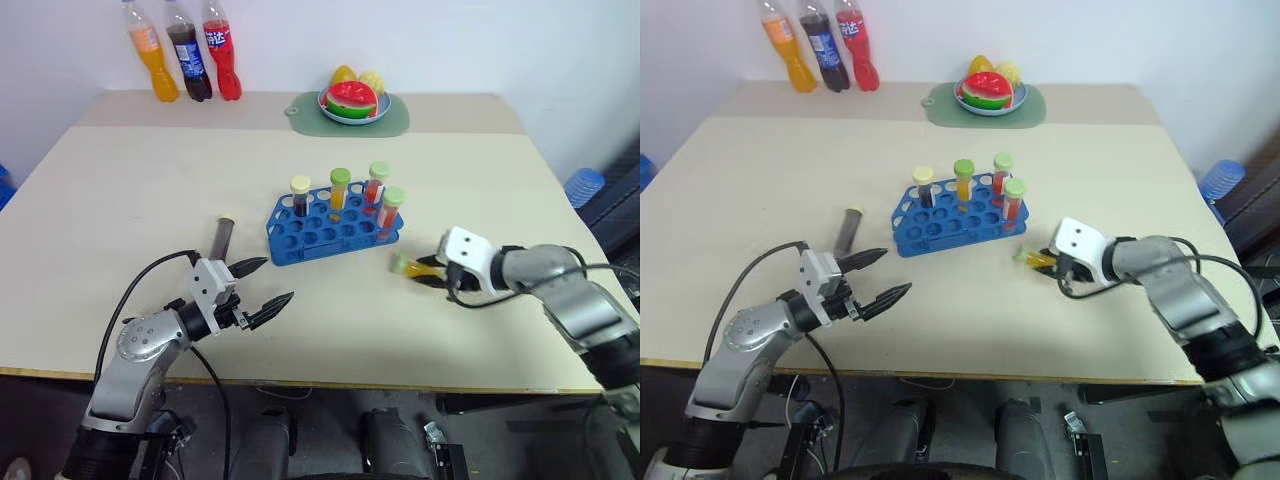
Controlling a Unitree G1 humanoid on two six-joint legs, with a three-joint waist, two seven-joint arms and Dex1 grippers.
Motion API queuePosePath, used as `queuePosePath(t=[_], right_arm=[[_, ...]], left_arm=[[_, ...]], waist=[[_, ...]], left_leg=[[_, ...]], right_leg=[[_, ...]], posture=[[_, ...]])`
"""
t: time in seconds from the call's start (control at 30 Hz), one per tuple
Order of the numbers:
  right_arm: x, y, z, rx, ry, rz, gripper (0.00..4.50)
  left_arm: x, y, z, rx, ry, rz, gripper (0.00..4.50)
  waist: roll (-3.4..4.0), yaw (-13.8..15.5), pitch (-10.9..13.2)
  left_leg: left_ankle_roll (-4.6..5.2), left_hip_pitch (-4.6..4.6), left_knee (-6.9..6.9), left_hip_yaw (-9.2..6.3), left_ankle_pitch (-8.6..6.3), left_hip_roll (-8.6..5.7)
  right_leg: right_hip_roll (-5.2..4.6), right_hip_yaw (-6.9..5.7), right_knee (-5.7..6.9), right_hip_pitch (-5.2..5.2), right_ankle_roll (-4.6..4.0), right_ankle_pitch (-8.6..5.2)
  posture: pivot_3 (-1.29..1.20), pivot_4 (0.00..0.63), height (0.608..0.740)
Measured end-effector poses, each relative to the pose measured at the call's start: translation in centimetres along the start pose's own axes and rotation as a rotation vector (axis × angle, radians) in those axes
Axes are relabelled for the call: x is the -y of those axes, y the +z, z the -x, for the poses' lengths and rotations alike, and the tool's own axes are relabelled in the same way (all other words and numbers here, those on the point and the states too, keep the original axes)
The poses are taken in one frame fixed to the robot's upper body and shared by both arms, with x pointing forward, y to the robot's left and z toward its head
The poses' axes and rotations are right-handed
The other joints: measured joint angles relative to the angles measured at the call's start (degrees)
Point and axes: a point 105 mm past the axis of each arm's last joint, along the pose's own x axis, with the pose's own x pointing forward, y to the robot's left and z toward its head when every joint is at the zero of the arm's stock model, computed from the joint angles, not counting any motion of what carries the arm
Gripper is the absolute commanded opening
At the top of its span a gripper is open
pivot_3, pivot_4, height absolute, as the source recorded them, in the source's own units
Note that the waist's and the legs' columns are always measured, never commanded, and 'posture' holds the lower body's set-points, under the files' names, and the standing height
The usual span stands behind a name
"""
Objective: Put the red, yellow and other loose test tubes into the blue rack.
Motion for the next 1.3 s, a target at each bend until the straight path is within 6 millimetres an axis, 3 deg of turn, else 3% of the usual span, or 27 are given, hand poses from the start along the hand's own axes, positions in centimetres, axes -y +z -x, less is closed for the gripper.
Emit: queuePosePath(t=[0.07, 0.17, 0.3, 0.43, 0.53, 0.8, 1.3], right_arm=[[-0.6, 2.5, -1.4, 0.206, -0.007, -0.064, 0.81], [-1.2, 8.5, -3.7, 0.544, -0.023, -0.124, 0.81], [0.4, 13.3, -4.7, 0.784, -0.120, -0.142, 0.81], [1.8, 14.2, -7.0, 0.891, -0.237, -0.246, 0.81], [1.6, 14.6, -9.0, 0.928, -0.270, -0.298, 0.81], [1.7, 13.2, -11.4, 0.882, -0.324, -0.284, 0.81], [2.0, 12.1, -12.6, 0.876, -0.389, -0.287, 0.81]], left_arm=[[-0.3, 0.2, -0.2, 0.006, -0.005, -0.008, 4.22], [-0.4, 0.8, -0.8, 0.024, -0.023, -0.021, 4.22], [-0.4, 0.5, -0.6, 0.014, -0.028, -0.011, 4.22], [-0.7, 0.4, -0.1, 0.004, -0.018, -0.007, 4.22], [-0.5, 0.4, 0.1, 0.011, -0.018, 0.005, 4.22], [-0.9, 0.8, 0.9, -0.001, 0.029, -0.012, 4.22], [-0.9, 0.7, 2.0, -0.022, 0.074, -0.011, 4.22]], waist=[[-0.01, -1.21, 0.01], [0.18, -2.55, 0.12], [0.19, -2.67, 0.12], [0.22, -1.79, 0.14], [0.26, -2.15, 0.16], [0.29, -2.78, 0.17], [0.30, -3.04, 0.16]], left_leg=[[-0.01, 0.04, -0.06, 0.01, 0.01, 0.10], [-0.04, 0.06, -0.13, 0.00, 0.03, 0.17], [-0.07, 0.00, -0.13, -0.04, 0.04, 0.15], [-0.13, -0.03, -0.16, 0.04, 0.07, 0.08], [-0.15, -0.02, -0.26, 0.02, 0.09, 0.12], [-0.20, -0.04, -0.25, 0.02, 0.12, 0.10], [-0.21, -0.01, -0.27, 0.02, 0.12, 0.12]], right_leg=[[0.12, 0.02, 0.06, -0.05, -0.03, 0.01], [0.20, 0.14, 0.35, -0.29, -0.09, 0.01], [0.19, 0.15, 0.36, -0.38, -0.09, 0.01], [0.09, 0.17, 0.43, -0.53, -0.09, 0.02], [0.15, 0.18, 0.48, -0.61, -0.10, 0.01], [0.13, 0.17, 0.50, -0.62, -0.10, 0.01], [0.15, 0.18, 0.53, -0.64, -0.11, 0.01]], posture=[[0.00, 0.150, 0.740], [0.00, 0.150, 0.740], [0.00, 0.150, 0.740], [0.00, 0.150, 0.740], [0.00, 0.150, 0.740], [0.00, 0.150, 0.740], [0.00, 0.150, 0.740]])
